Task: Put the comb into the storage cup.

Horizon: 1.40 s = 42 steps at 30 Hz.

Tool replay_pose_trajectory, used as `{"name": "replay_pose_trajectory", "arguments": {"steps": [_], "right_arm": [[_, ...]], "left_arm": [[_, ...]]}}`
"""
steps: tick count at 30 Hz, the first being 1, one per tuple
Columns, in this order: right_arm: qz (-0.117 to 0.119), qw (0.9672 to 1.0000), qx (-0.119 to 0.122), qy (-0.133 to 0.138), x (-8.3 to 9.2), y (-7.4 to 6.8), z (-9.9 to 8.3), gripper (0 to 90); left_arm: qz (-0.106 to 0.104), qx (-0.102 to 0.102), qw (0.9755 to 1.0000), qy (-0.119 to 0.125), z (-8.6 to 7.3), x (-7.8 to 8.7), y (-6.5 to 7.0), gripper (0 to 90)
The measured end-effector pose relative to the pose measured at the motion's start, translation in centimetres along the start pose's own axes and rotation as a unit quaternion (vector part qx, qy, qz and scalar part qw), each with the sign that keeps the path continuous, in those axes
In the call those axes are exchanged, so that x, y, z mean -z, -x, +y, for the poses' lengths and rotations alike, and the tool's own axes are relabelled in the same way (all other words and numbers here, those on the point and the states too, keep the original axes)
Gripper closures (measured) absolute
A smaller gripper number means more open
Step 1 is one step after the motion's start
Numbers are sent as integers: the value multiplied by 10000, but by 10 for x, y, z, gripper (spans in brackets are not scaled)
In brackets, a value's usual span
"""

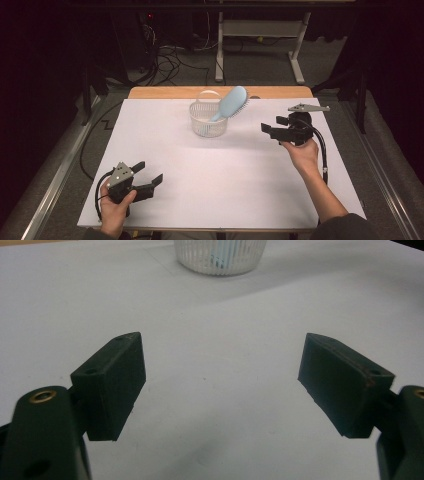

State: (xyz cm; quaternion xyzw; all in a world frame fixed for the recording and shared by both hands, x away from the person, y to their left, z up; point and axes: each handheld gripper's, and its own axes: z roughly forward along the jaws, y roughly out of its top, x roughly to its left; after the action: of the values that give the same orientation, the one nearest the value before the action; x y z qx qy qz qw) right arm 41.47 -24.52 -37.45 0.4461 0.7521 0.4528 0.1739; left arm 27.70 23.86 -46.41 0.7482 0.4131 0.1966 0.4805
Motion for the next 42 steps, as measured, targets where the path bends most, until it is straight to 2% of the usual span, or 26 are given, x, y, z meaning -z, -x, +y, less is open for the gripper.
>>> {"name": "replay_pose_trajectory", "arguments": {"steps": [17,34,42], "right_arm": [[-37,10000,3,19,13,4,-7,290],[-99,9998,17,173,31,11,-15,280],[-118,9997,71,216,36,9,-15,278]], "left_arm": [[4,28,10000,6,0,0,0,200],[25,17,10000,10,0,0,0,200],[30,25,10000,15,0,1,-1,200]]}}
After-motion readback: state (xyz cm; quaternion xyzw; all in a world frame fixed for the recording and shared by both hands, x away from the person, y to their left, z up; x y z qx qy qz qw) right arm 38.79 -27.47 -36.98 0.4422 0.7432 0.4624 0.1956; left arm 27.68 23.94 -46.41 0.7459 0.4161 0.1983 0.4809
